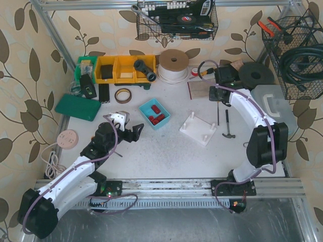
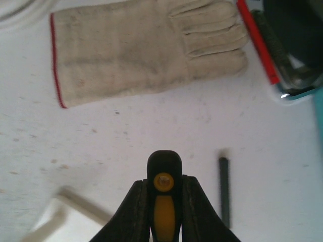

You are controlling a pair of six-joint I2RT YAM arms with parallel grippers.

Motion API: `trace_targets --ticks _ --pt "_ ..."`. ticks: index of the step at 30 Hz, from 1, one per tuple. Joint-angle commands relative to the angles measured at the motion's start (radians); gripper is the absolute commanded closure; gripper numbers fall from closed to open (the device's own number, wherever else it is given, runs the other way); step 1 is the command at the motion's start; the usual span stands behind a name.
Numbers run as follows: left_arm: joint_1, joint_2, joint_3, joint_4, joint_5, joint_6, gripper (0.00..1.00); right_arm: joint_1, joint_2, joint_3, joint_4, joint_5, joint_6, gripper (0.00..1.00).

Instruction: Install the large spring

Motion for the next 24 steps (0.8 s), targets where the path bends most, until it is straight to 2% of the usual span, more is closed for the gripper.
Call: trace_targets --ticks 1,8,13,19,24 --pt "-0.013 -0.011 0.030 0.006 -0.001 0.015 0.10 -0.024 0.022 -0.015 -0.025 0.138 -0.225 1.00" --pt "-0.012 -0.011 0.029 0.003 -0.004 0.016 0.09 -0.101 0.120 -0.025 0.035 0.070 -0.220 1.00" --pt "-0.012 -0.011 0.029 0.004 -0.006 0.016 0.10 -0.120 0.179 -0.052 0.108 0.050 -0.204 1.00" --pt "-0.012 -0.008 0.030 0.006 -0.004 0.015 0.10 -0.134 0.262 -0.022 0.118 0.041 -0.188 1.00" --pt "-0.012 -0.008 0.030 0.006 -0.005 0.015 0.09 -0.135 0.316 -0.019 0.130 0.034 -0.166 0.95"
